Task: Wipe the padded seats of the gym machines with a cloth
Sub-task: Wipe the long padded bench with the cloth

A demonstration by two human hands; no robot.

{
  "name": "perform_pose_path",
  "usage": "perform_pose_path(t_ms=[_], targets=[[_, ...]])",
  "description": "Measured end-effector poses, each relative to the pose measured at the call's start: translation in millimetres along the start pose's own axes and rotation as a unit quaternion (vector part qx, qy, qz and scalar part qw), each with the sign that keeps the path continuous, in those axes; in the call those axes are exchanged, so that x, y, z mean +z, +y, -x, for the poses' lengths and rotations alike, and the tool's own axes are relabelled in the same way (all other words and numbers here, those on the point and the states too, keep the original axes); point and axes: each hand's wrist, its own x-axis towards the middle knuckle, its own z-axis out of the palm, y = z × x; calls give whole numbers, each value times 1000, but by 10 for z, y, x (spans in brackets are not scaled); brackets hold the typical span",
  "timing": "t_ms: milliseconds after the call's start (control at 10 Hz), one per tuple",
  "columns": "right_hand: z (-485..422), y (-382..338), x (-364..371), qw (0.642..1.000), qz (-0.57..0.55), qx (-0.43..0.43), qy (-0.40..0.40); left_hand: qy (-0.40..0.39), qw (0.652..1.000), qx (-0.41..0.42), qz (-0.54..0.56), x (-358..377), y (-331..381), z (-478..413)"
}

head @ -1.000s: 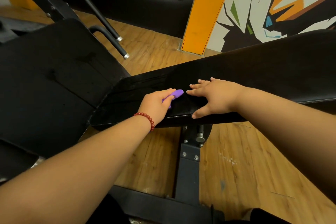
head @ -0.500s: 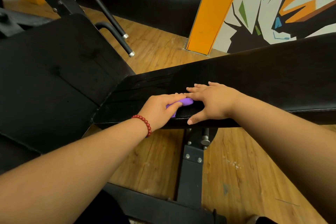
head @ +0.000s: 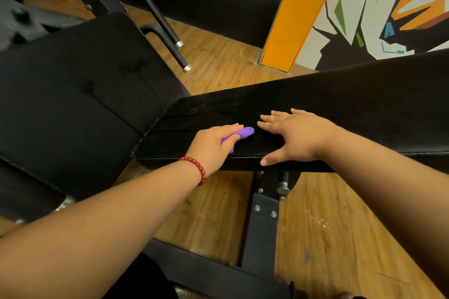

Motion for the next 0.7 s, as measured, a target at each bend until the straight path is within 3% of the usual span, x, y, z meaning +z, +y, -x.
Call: perform_pose_path(t_ms=[100,300,500,700], targets=[[-3,-7,-5,1000,-2,0,-5,25,998,-53,-2,-9,24,-65],[6,-14,-11,1000,0,5,-7,60,994,-85,-37,44,94,-100],[-12,-11,10,1000,-1,4,-1,13,999,15,-43,70,95,52],[-4,-24,-14,1000,3,6,-12,40,995,-74,-43,-33,15,-148]])
